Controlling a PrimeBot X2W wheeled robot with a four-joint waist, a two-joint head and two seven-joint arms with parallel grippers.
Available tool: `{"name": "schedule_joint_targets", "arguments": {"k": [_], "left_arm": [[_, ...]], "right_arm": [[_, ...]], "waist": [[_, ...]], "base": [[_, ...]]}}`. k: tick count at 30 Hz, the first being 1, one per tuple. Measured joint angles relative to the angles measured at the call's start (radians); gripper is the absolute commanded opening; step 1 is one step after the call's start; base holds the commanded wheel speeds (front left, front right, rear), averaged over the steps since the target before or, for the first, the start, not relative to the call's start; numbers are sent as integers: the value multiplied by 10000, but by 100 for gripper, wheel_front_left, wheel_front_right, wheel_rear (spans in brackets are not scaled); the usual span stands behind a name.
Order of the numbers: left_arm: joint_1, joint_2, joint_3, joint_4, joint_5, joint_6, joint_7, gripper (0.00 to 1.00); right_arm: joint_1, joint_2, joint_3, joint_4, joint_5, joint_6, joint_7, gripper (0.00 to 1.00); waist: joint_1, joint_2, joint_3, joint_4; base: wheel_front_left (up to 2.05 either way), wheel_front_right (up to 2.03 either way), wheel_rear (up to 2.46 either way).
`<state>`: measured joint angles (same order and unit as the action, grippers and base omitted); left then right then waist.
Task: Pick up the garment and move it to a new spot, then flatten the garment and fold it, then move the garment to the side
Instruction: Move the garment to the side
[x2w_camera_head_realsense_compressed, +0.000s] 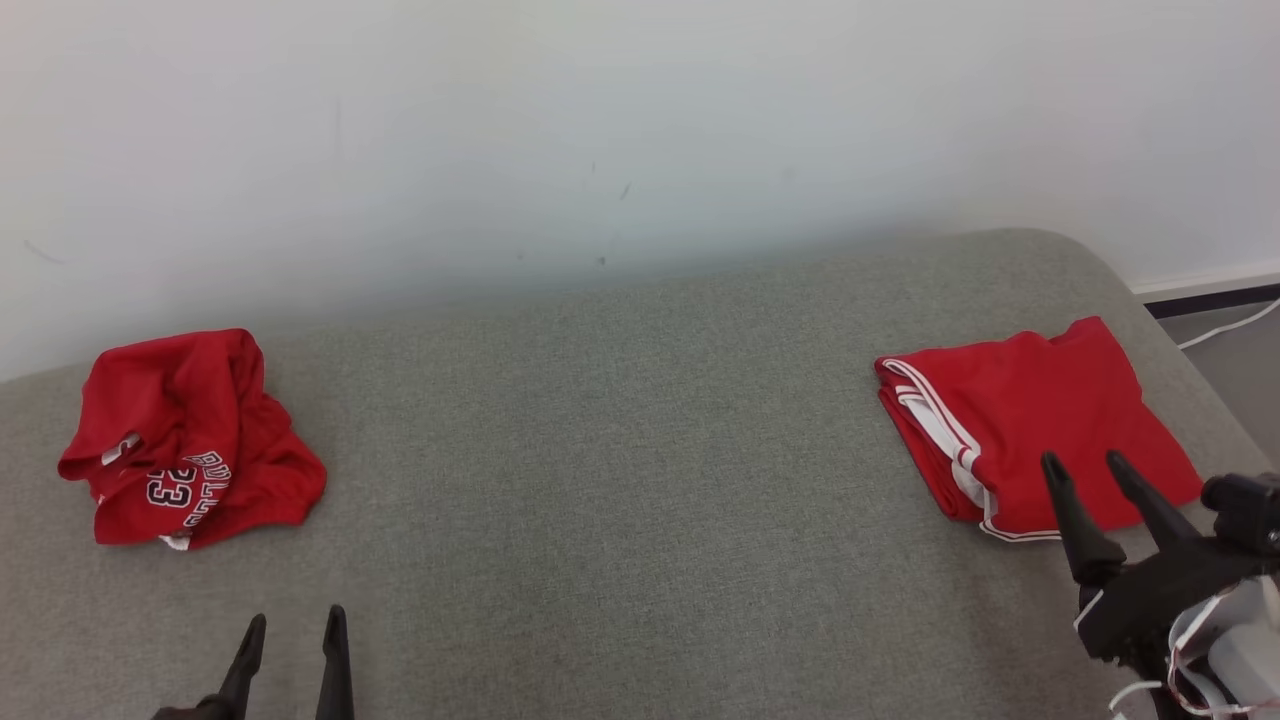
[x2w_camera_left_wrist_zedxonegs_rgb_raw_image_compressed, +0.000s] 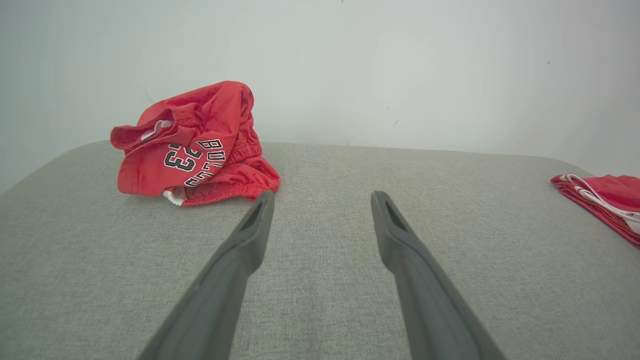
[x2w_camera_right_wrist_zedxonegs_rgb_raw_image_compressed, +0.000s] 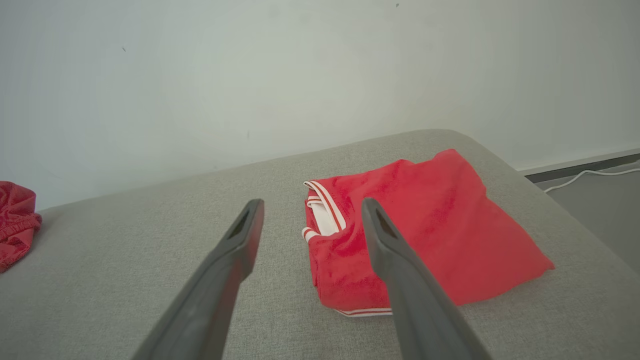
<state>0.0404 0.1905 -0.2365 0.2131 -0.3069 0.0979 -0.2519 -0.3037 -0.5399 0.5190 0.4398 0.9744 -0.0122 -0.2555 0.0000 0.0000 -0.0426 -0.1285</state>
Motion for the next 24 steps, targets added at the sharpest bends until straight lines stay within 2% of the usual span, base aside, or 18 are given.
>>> {"name": "schedule_joint_targets", "arguments": {"k": [6,11,24], "left_arm": [[130,36,2,-171,453,84,0,100],[172,25,205,-399,533,150,0,100],[204,-13,351,-662,880,180,0,100]], "right_arm": [[1017,-182,-372,-763,-986,-560,2,100],[1669,-205,-1200,-1402,-1350,-834,2,100],[2466,194,-2378,-2546,-2383,-976,0,100]], "waist": [[0,0,108,-21],[1,0,173,58],[0,0,320,101]], "base": [[0,0,0],[0,0,0],[0,0,0]]}}
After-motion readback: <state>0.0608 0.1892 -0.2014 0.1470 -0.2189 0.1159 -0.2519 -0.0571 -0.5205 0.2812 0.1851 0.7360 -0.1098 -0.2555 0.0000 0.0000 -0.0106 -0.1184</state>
